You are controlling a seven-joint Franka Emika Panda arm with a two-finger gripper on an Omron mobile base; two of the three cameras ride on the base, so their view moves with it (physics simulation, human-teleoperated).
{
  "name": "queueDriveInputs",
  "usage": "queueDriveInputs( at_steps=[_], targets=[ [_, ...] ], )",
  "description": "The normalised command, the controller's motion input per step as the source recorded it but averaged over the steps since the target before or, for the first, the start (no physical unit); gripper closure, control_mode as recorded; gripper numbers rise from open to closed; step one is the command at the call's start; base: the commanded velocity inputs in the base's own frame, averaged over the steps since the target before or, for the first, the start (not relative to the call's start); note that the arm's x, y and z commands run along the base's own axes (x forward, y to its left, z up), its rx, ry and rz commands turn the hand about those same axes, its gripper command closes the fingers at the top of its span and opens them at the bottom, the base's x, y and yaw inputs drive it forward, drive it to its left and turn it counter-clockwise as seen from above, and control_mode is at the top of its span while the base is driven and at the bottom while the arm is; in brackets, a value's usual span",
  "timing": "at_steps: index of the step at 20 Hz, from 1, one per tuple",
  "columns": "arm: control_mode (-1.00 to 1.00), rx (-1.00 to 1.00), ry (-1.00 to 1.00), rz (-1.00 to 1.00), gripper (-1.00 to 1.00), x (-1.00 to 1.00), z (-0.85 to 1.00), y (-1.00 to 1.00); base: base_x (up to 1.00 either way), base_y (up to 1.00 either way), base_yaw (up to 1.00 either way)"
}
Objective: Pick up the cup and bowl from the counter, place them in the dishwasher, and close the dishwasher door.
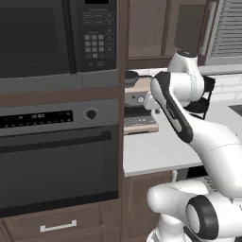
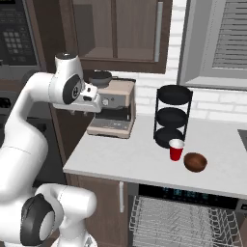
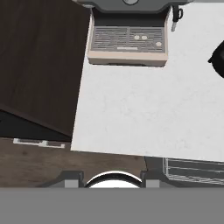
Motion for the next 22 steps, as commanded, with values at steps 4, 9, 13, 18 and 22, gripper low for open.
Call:
queueDriveInputs(
  at_steps=[4, 9, 13, 18, 22],
  targets=[
    [-1.0, 0.0, 0.0, -0.01, -1.0, 0.0, -0.05, -0.25, 0.0, 0.0, 0.0],
    [-1.0, -0.05, 0.0, -0.01, -1.0, 0.0, -0.17, -0.33, 0.0, 0.0, 0.0],
    [-1.0, -0.07, 0.0, -0.08, -1.0, 0.14, -0.29, -0.34, 0.0, 0.0, 0.0],
    [-1.0, -0.06, 0.0, -0.08, -1.0, 0.12, -0.41, -0.37, 0.0, 0.0, 0.0],
    [-1.0, -0.05, -0.05, -0.1, -1.0, 0.0, -0.27, -0.3, 0.0, 0.0, 0.0]
  ],
)
